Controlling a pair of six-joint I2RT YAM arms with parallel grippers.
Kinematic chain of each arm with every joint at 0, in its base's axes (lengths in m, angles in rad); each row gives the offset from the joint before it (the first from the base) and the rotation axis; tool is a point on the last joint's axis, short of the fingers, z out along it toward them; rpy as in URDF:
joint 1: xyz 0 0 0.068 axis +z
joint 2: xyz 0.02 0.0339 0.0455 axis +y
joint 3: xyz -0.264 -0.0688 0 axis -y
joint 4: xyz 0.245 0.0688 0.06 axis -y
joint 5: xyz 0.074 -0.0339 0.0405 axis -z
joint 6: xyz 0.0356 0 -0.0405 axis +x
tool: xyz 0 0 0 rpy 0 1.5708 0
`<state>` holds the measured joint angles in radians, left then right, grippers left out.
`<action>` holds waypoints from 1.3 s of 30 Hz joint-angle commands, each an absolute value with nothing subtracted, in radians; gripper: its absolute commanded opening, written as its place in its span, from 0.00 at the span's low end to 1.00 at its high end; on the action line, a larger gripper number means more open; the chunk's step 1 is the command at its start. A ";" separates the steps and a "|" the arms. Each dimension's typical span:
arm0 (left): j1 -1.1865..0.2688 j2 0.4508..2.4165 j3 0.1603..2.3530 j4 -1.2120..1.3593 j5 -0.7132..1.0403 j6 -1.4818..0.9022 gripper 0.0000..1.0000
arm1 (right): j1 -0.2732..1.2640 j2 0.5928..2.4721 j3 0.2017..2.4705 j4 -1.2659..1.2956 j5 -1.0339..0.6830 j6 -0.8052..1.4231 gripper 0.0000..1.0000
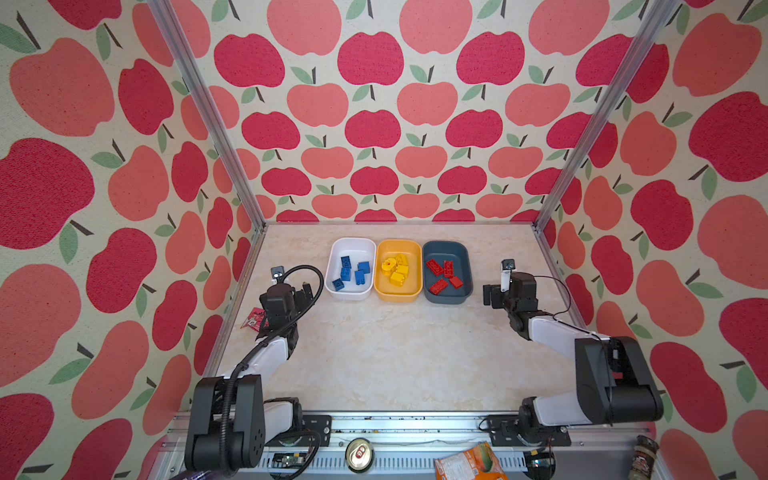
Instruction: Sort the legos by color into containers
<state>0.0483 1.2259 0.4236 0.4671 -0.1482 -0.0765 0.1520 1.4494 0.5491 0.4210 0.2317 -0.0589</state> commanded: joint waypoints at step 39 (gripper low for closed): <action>0.079 1.614 0.271 1.150 -0.095 -0.023 0.99 | 0.140 1.606 0.327 1.099 0.294 -0.098 0.99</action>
<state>0.0746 1.6066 0.2668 1.1267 -0.0967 -0.0311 0.1436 1.6020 0.3130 1.1187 0.2691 -0.1040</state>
